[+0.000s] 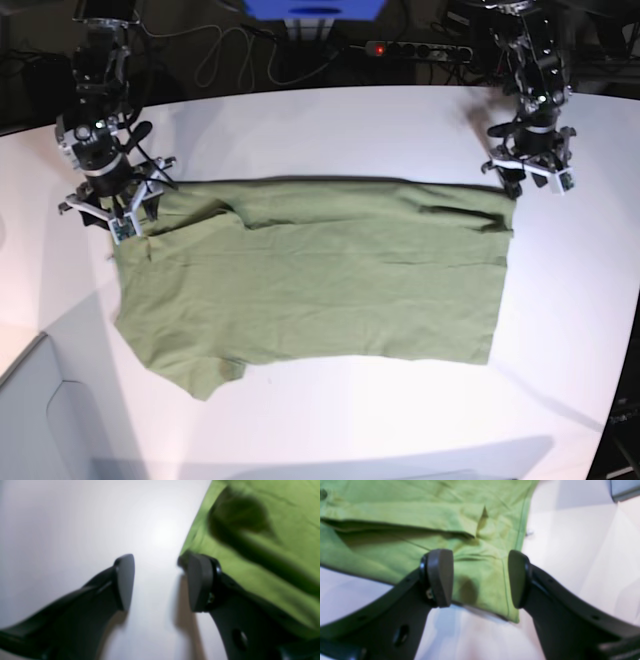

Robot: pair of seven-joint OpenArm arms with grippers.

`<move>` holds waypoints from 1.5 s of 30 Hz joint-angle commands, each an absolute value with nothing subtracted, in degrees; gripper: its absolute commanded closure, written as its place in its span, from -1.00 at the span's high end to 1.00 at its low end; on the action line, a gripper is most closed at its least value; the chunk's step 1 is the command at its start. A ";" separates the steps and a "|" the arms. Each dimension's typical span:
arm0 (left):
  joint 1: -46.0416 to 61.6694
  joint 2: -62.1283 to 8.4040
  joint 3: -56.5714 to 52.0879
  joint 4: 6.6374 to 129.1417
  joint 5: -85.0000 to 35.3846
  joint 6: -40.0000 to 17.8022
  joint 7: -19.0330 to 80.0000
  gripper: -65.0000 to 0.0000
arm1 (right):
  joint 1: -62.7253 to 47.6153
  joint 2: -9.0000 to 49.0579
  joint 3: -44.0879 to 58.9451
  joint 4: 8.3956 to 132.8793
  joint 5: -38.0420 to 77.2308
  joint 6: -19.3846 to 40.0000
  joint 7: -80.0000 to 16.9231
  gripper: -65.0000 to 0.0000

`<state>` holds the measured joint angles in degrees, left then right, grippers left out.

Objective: Fold the T-shirt properly

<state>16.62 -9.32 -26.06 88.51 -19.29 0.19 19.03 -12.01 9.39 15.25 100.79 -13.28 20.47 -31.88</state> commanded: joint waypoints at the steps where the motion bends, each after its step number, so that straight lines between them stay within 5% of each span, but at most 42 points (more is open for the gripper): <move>1: 16.48 -9.98 -26.24 90.95 -19.56 0.04 17.71 0.01 | -11.82 10.07 15.43 101.93 -12.79 20.79 -30.29 0.01; 21: 12.09 -10.07 -19.47 85.41 -19.56 0.04 17.36 -0.01 | -12.35 11.38 15.52 100.88 -13.05 20.79 -30.37 0.02; 24: 12.09 -10.07 -19.56 85.32 -19.56 0.04 17.45 -0.21 | -12.44 11.38 17.89 99.03 -12.97 20.79 -30.37 0.02; 31: 12.35 -10.07 -19.82 85.32 -19.56 0.04 17.45 -1.00 | -12.53 11.38 20.70 95.96 -12.79 20.88 -30.29 0.01; 37: 12.44 -10.07 -19.91 85.32 -19.47 0.04 17.63 -1.00 | -12.53 11.91 20.79 94.02 -12.97 26.68 -30.37 0.00; 45: 13.67 -10.07 -19.91 85.32 -19.47 0.04 17.54 -1.00 | -12.44 12.18 20.79 89.10 -12.97 26.95 -30.20 -0.13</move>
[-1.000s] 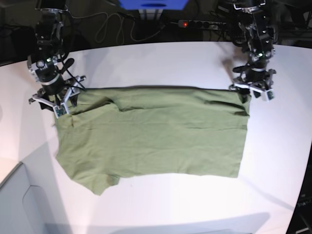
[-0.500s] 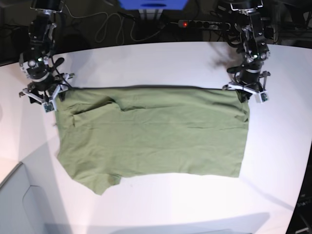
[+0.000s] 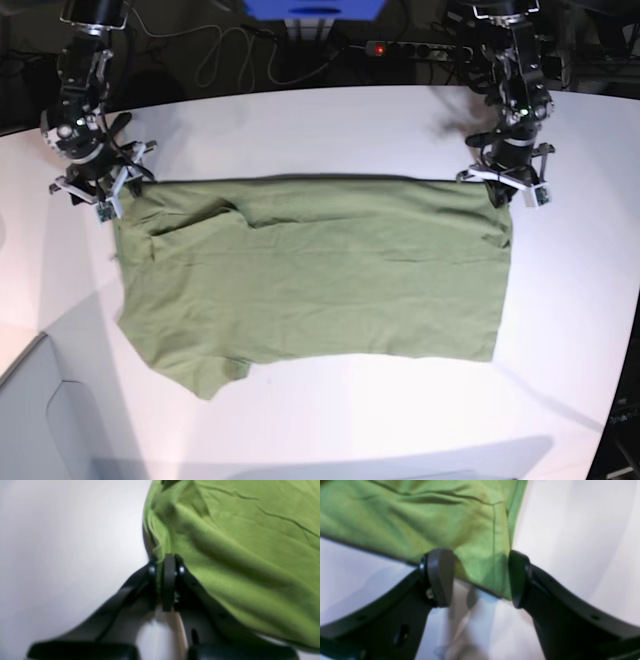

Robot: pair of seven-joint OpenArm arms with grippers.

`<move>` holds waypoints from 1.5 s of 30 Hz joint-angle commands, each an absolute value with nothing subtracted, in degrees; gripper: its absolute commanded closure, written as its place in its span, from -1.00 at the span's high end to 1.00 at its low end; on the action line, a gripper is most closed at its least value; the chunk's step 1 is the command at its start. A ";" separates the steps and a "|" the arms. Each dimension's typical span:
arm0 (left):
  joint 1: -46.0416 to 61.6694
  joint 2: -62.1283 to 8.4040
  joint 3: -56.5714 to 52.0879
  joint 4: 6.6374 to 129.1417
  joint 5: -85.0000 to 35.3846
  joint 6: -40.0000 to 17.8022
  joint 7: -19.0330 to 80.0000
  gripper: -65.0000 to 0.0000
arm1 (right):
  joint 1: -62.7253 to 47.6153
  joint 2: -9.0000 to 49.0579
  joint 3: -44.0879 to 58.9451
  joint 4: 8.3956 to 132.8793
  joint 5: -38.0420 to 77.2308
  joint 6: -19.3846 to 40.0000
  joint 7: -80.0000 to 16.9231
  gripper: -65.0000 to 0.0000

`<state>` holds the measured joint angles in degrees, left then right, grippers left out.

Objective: Fold the T-shirt properly

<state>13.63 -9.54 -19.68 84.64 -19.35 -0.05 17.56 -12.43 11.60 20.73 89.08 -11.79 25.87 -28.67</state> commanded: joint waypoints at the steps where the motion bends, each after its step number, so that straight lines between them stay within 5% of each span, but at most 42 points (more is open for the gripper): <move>1: 13.76 -10.07 -19.91 85.32 -19.47 0.04 17.63 -1.00 | -12.44 12.18 20.79 89.10 -12.97 26.95 -30.20 -0.26; 6: 15.25 -10.07 -19.91 86.02 -19.47 0.04 17.63 -1.00 | -12.44 12.18 20.70 89.19 -12.97 26.95 -30.37 -1.00; 25: 30.73 -9.98 -19.91 103.43 -19.47 0.40 17.71 -1.00 | -21.93 14.99 25.45 107.38 -12.79 29.23 -30.55 -0.99; 30: 31.60 -9.98 -19.91 107.21 -19.12 0.40 17.71 -1.00 | -19.74 15.08 25.98 114.59 -12.79 30.20 -37.67 -0.99; 34: 32.22 -9.98 -19.91 107.03 -19.30 0.40 17.71 -1.00 | -19.65 14.90 26.42 114.42 -13.05 34.68 -39.52 -0.99; 45: 36.79 -7.96 -19.91 106.95 -19.21 0.40 17.71 -1.00 | -23.52 14.99 26.15 110.73 -13.05 34.86 -39.52 -0.99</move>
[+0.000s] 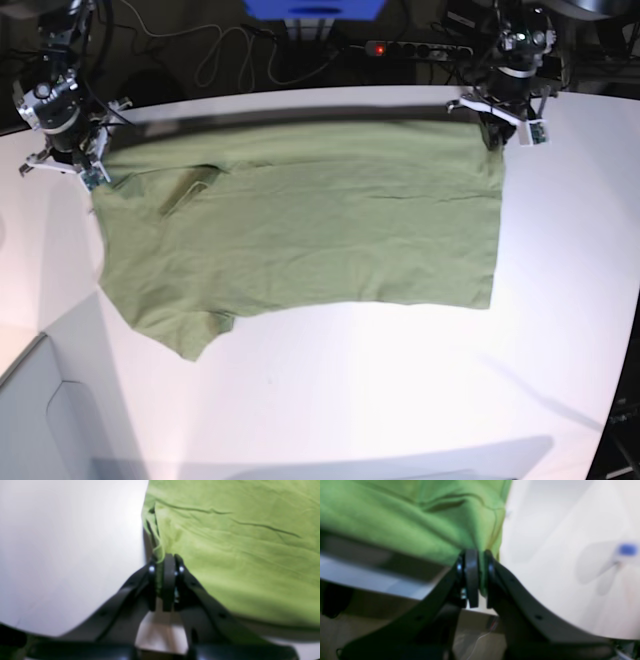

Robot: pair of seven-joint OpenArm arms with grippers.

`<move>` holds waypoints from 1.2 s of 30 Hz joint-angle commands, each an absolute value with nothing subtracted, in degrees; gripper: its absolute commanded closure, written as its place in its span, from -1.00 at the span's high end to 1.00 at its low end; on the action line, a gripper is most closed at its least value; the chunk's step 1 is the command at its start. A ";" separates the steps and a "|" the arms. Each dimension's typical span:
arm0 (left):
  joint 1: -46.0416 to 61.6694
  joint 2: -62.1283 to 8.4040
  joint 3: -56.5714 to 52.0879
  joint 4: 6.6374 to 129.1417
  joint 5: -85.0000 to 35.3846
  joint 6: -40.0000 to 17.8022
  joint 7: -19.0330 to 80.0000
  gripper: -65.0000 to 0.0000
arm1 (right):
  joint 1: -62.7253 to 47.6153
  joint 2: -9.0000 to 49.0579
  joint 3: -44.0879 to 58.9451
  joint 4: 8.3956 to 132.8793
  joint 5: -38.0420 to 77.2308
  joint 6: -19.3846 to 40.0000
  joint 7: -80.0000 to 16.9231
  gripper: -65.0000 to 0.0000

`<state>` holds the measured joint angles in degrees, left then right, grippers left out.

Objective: Fold the T-shirt properly

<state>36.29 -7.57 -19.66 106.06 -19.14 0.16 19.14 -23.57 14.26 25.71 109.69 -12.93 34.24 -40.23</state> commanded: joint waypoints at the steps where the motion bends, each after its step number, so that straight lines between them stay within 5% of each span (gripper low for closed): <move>1: 37.23 -7.96 -19.91 106.86 -19.38 0.40 17.71 -1.00 | -23.60 14.99 26.24 110.11 -13.05 34.86 -39.52 -0.99; 19: 39.60 -7.96 -19.91 101.58 -19.47 0.40 17.80 -1.00 | -27.03 14.90 26.33 105.98 -13.05 34.77 -39.34 -0.93; 22: 39.60 -7.96 -19.91 101.58 -19.47 0.48 17.80 -0.64 | -27.12 14.90 26.33 105.98 -13.05 34.77 -39.34 -0.66; 27: 40.04 -7.96 -19.91 102.55 -19.47 0.31 17.80 0.27 | -27.03 14.99 26.51 106.68 -13.05 34.77 -39.25 -0.01; 30: 40.13 -8.22 -20.00 104.48 -19.47 0.40 17.80 0.37 | -26.95 14.55 29.05 108.97 -12.88 34.95 -39.25 0.20; 36: 38.55 -7.60 -24.31 108.62 -19.47 0.40 17.80 0.38 | -22.73 13.58 30.46 112.57 -12.88 35.03 -39.25 0.22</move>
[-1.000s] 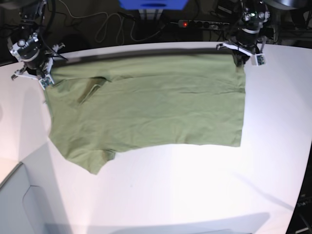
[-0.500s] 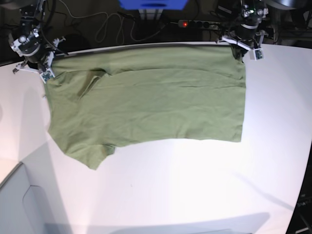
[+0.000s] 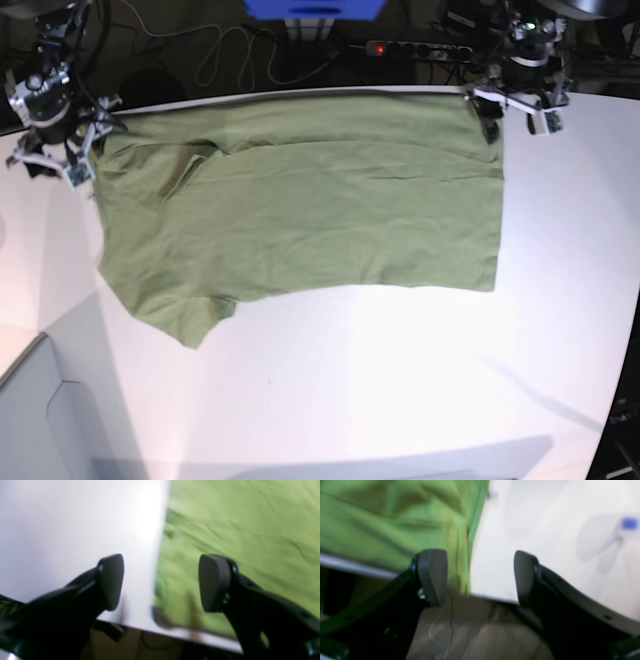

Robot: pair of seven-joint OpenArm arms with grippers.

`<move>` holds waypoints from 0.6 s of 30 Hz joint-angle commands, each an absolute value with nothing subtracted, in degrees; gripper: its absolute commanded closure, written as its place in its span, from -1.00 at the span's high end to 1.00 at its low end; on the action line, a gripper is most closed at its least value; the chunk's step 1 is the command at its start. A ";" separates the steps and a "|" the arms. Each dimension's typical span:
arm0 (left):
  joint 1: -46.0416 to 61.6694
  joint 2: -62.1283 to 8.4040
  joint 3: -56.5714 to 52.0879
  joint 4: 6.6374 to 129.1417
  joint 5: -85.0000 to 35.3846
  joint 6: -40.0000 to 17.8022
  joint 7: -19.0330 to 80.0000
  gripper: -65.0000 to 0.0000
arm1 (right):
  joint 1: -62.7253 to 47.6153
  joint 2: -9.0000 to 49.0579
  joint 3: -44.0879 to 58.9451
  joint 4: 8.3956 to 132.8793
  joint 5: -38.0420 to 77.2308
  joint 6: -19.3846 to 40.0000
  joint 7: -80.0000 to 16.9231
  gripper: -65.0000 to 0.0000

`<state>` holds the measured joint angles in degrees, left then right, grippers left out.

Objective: Fold the T-shirt properly
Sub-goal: 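Reach both grippers down to the hem corners of the shirt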

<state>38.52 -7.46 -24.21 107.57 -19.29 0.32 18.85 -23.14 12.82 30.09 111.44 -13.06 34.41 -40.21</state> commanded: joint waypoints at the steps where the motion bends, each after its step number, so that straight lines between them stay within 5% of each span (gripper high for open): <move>1: 37.41 -7.60 -24.84 108.62 -19.38 0.40 17.80 0.38 | -21.23 13.41 30.37 112.40 -12.88 35.03 -39.43 0.22; 18: 2.68 -8.31 -25.01 92.53 -17.98 0.22 26.07 0.38 | 8.75 10.42 18.95 89.19 -13.05 34.77 -39.43 0.22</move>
